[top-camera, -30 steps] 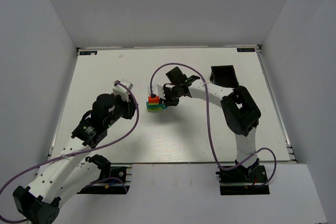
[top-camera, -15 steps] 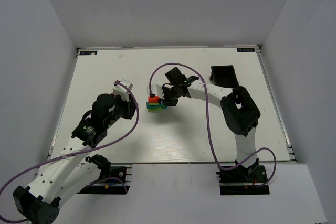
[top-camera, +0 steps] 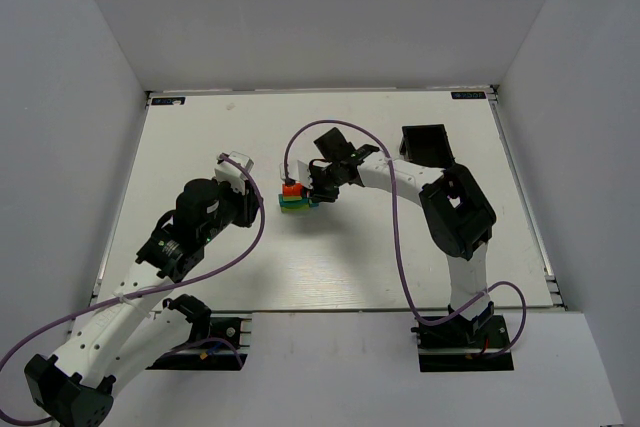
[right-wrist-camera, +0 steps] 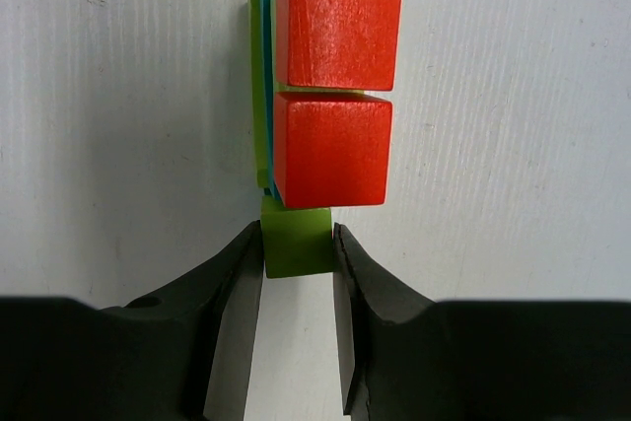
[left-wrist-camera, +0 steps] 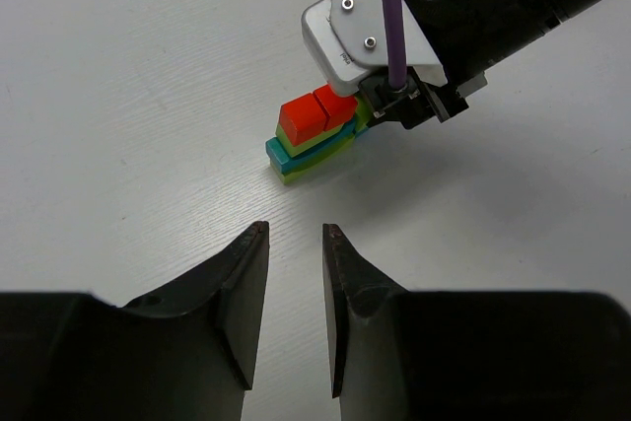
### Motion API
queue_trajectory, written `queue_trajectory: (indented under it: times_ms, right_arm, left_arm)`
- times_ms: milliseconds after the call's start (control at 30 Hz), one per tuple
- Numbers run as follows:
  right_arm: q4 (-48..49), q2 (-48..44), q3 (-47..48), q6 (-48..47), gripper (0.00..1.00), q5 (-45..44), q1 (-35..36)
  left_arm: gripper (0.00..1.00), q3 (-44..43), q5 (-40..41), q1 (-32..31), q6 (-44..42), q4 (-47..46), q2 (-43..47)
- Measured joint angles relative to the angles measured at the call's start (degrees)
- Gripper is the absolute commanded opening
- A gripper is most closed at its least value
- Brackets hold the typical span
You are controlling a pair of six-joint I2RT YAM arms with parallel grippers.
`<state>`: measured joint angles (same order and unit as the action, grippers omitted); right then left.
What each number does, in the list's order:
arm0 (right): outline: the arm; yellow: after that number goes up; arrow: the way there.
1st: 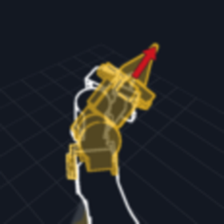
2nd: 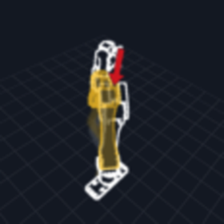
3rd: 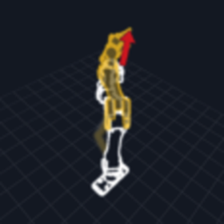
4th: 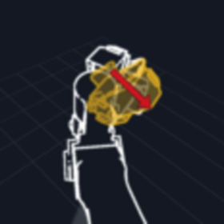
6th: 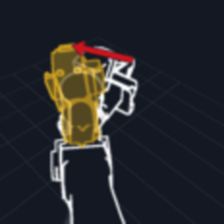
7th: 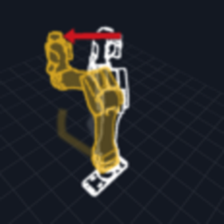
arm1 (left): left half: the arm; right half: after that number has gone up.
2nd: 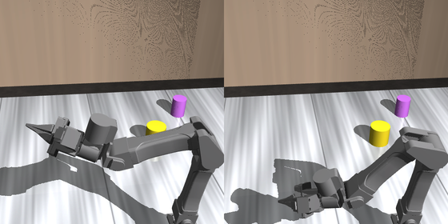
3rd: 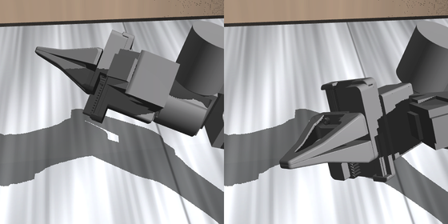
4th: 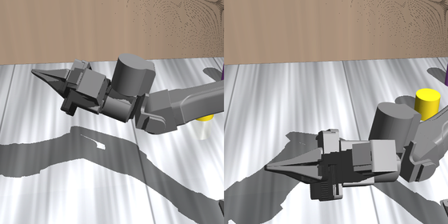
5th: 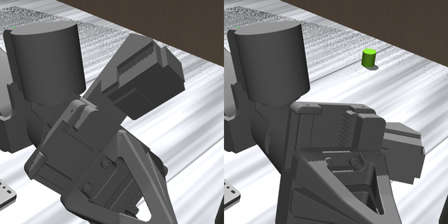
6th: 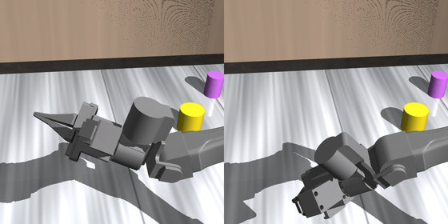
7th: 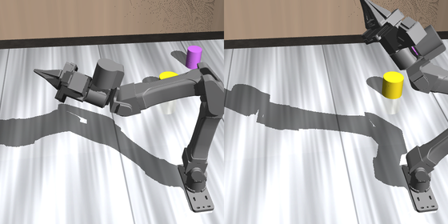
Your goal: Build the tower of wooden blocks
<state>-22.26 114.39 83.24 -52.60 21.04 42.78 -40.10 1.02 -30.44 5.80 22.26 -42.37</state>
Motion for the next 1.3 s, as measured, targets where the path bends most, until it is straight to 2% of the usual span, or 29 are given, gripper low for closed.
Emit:
queue_trajectory:
  times_ms: [100, 133, 233, 400, 733, 1000, 1200, 1300]
  right_arm:
    - [0.0, 0.0, 0.0, 0.0, 0.40, 0.0, 0.0]
    - [0.0, 0.0, 0.0, 0.1, 0.46, -0.1, 0.0]
    - [0.2, 0.0, 0.0, 0.4, 0.55, -0.2, 0.0]
    - [0.7, 0.0, 0.0, 0.7, 0.63, -0.4, 0.1]
    - [1.9, 0.0, 0.0, 1.0, 0.64, -1.0, 0.1]
    - [2.9, 0.0, -0.2, 1.3, 0.56, -1.5, 0.1]
    - [3.1, 0.0, -0.2, 1.4, 0.56, -1.6, 0.1]
    - [3.1, 0.0, -0.2, 1.4, 0.63, -1.6, 0.1]
  left_arm:
    - [0.39, 0.0, 0.0, 0.0, 0.0, 0.0, 0.0]
    - [0.39, 0.0, 0.0, 0.0, 0.0, 0.0, 0.0]
    - [0.39, 0.0, 0.0, 0.0, 0.0, 0.0, 0.0]
    - [0.39, 0.0, 0.0, 0.0, 0.0, 0.0, 0.0]
    - [0.39, 0.0, 0.0, 0.0, 0.0, 0.0, 0.0]
    - [0.39, 0.0, 0.0, 0.0, 0.0, 0.0, 0.0]
    - [0.39, 0.0, 0.0, 0.0, 0.0, 0.0, 0.0]
    - [0.39, 0.0, 0.0, 0.0, 0.0, 0.0, 0.0]
